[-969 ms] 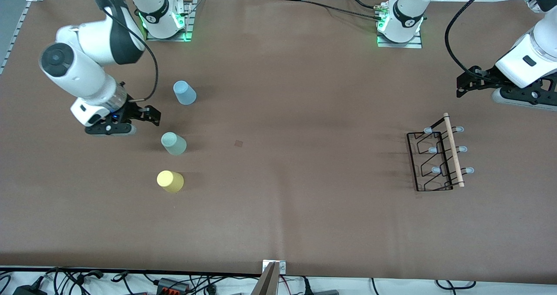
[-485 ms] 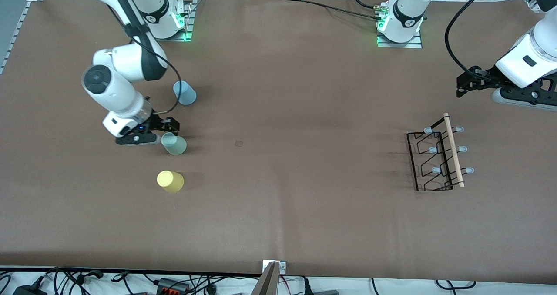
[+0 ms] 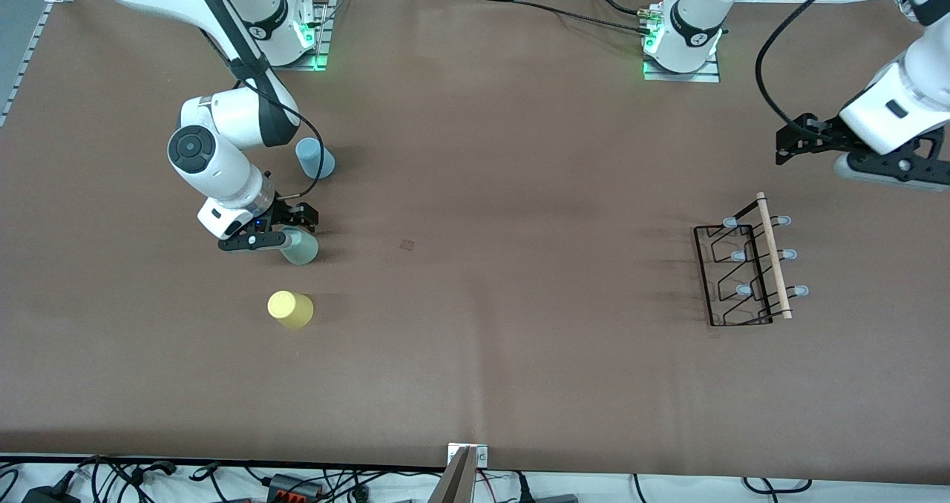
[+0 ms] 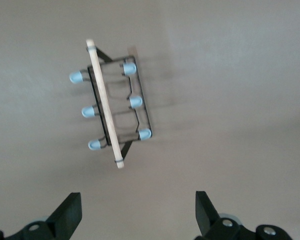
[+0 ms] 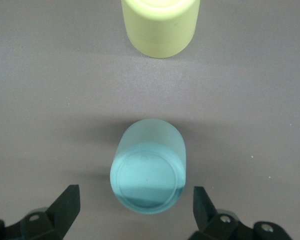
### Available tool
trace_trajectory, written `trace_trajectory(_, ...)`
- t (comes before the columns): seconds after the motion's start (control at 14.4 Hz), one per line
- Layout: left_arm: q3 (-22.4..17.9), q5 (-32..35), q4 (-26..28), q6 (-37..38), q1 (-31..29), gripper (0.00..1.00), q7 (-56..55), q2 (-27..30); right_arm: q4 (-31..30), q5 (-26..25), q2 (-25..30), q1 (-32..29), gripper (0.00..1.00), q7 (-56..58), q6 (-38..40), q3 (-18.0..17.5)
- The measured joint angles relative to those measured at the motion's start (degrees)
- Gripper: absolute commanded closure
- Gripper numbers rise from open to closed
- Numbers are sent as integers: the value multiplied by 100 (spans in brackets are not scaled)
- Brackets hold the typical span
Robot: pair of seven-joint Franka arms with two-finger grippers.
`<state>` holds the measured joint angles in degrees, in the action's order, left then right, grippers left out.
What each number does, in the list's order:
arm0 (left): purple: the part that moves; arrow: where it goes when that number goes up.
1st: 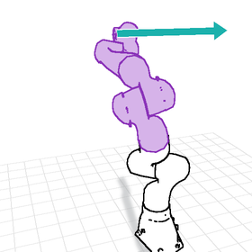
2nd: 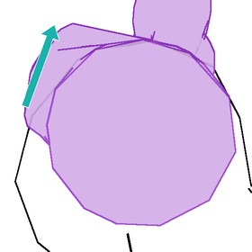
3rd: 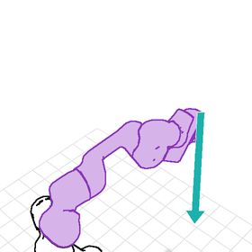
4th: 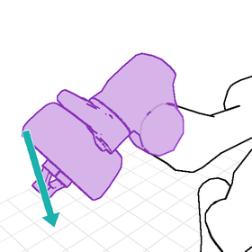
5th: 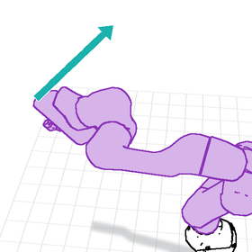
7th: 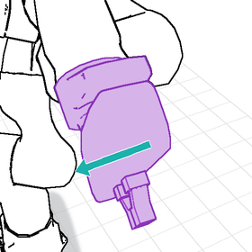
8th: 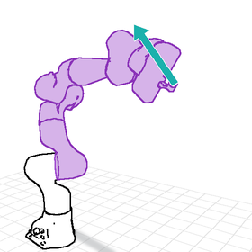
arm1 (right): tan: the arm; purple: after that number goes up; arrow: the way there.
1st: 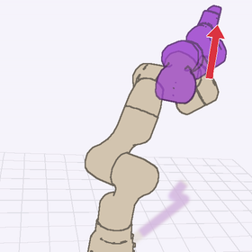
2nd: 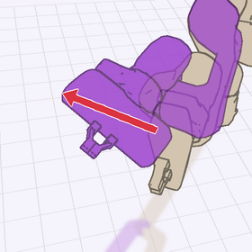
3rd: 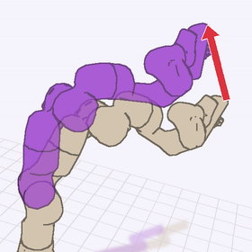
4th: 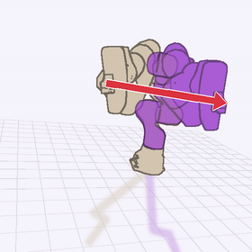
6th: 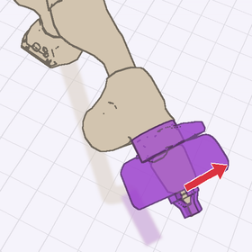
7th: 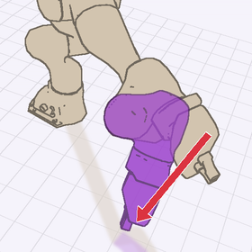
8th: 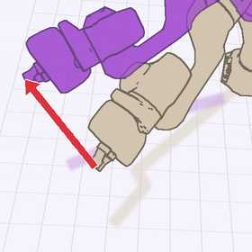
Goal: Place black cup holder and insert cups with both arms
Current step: 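Grasp the teal cup with the right gripper while the left gripper grasps the rack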
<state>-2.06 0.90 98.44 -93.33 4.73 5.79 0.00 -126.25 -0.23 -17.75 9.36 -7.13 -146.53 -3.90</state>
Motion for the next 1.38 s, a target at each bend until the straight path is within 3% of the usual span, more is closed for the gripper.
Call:
trace_trajectory(0.28, -42, 0, -147, 116, -280, 0, 4, -694, -49, 0, -182, -19, 0, 0, -289, 20)
trace_trajectory(0.35, -51, 0, -166, 106, -424, 0, 16, -880, -48, 0, -219, -25, 7, 0, -325, 21)
trace_trajectory(0.48, -60, 0, -171, -276, -645, 0, 24, -1295, -49, 0, -259, -43, 37, 0, -354, 27)
trace_trajectory(0.55, -64, 0, -167, -572, -696, 0, 26, -1485, -49, 0, -271, -54, 63, 0, -365, 28)
trace_trajectory(0.69, -62, 0, -137, -1084, -702, 4, 25, -1769, -47, -1, -275, -70, 86, 1, -385, 29)
trace_trajectory(0.76, -59, 0, -78, -1312, -691, 9, 25, -1839, -35, -1, -261, -75, 94, 4, -396, 29)
trace_trajectory(0.83, -58, 1, 36, -1552, -687, 21, 24, -1864, -19, -3, -243, -77, 100, 17, -400, 29)
trace_trajectory(0.9, -58, 1, 199, -1801, -689, 39, 24, -1868, 5, -4, -213, -77, 100, 24, -395, 29)
trace_trajectory(0.97, -60, 1, 372, -2024, -698, 50, 24, -1870, 49, -8, -158, -78, 100, 27, -321, 29)
trace_trajectory(1.18, -60, 1, 675, -2324, -715, 70, 24, -1913, 483, -88, 233, -92, 100, 32, 809, 29)
trace_trajectory(1.32, -60, 1, 698, -2400, -715, 93, 24, -1950, 816, -232, 620, -100, 100, 34, 1632, 29)
trace_trajectory(1.38, -59, 1, 703, -2401, -715, 99, 24, -1950, 946, -262, 814, -99, 100, 35, 1984, 29)
